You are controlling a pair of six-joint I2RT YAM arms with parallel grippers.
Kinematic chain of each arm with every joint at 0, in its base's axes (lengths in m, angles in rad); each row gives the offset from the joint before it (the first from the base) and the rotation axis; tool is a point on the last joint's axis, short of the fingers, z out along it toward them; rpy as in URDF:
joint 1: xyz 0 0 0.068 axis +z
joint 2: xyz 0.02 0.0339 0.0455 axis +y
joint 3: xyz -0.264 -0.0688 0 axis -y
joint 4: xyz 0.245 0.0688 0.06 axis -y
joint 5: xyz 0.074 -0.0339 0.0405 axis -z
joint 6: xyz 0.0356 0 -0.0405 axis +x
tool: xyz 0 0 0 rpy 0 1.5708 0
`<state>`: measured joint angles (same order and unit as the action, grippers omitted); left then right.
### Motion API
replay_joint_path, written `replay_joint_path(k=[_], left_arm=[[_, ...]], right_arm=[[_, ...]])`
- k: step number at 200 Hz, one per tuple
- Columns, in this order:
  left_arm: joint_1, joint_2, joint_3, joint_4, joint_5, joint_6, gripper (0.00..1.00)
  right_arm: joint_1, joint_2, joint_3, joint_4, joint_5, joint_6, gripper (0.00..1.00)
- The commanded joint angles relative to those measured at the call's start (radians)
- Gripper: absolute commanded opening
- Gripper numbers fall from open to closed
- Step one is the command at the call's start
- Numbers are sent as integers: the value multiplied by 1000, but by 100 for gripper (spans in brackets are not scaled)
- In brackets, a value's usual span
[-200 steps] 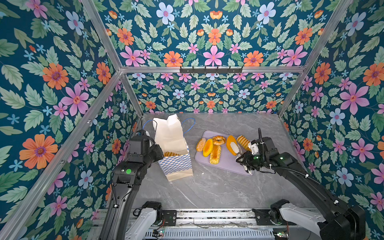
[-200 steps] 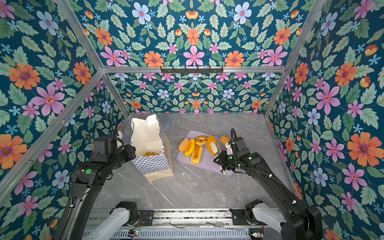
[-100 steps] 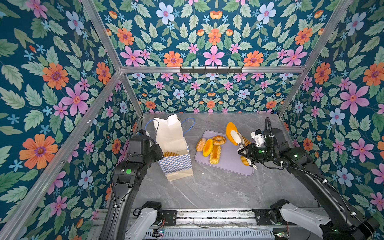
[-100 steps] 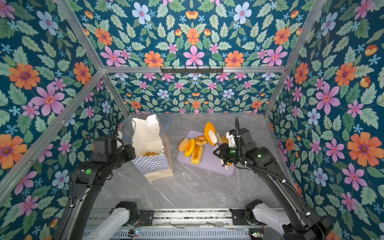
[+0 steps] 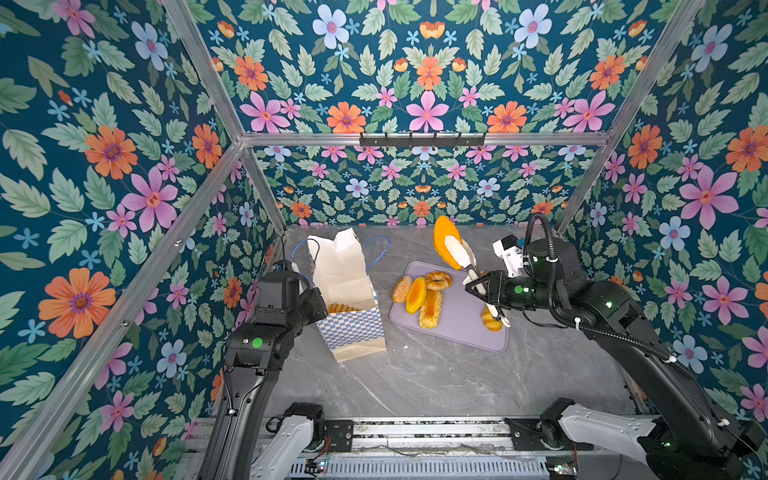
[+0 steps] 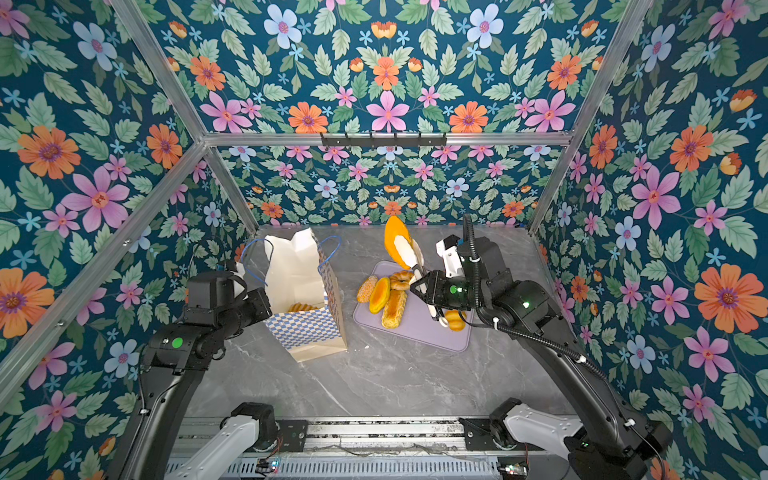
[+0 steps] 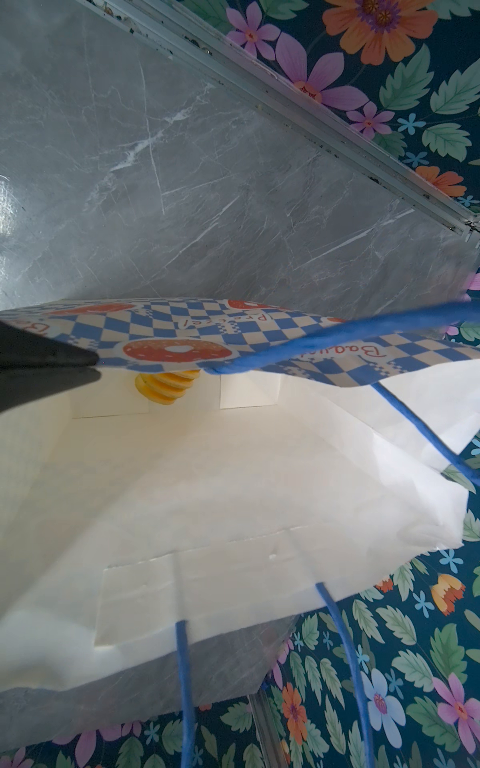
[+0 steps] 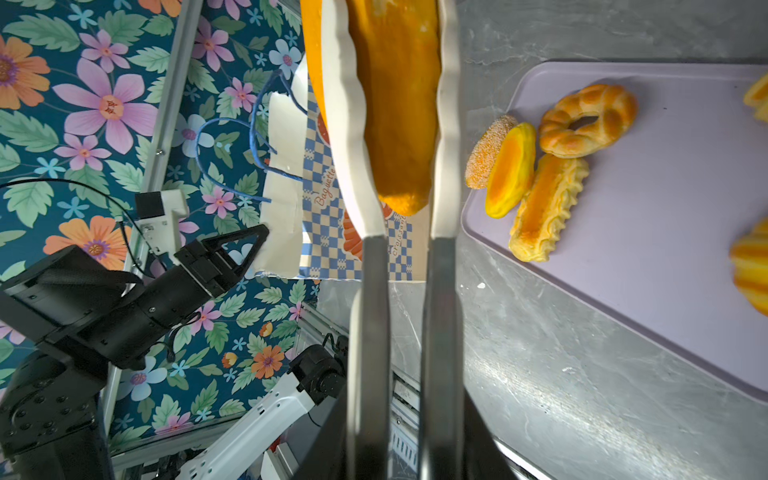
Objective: Place the fake bread into the paper bag
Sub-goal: 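Lift the orange bread with the tongs and carry it over the bag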
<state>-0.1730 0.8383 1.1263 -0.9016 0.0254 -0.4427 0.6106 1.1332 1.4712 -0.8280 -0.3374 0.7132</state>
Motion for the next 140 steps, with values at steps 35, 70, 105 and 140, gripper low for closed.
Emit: replay_joint_path(k=[35, 70, 105, 140], left_arm=[[0, -7, 1, -4, -1, -8, 2], [-1, -8, 0, -7, -2, -8, 2], [-1, -10, -5, -4, 0, -9, 2], [-1, -11, -9, -2, 2, -10, 2]], right_arm=[[70, 50, 97, 61, 31, -29, 31], [117, 94, 159, 66, 36, -39, 31], [194, 166, 239, 55, 68, -59, 31], [269, 252, 330, 31, 108, -84, 31]])
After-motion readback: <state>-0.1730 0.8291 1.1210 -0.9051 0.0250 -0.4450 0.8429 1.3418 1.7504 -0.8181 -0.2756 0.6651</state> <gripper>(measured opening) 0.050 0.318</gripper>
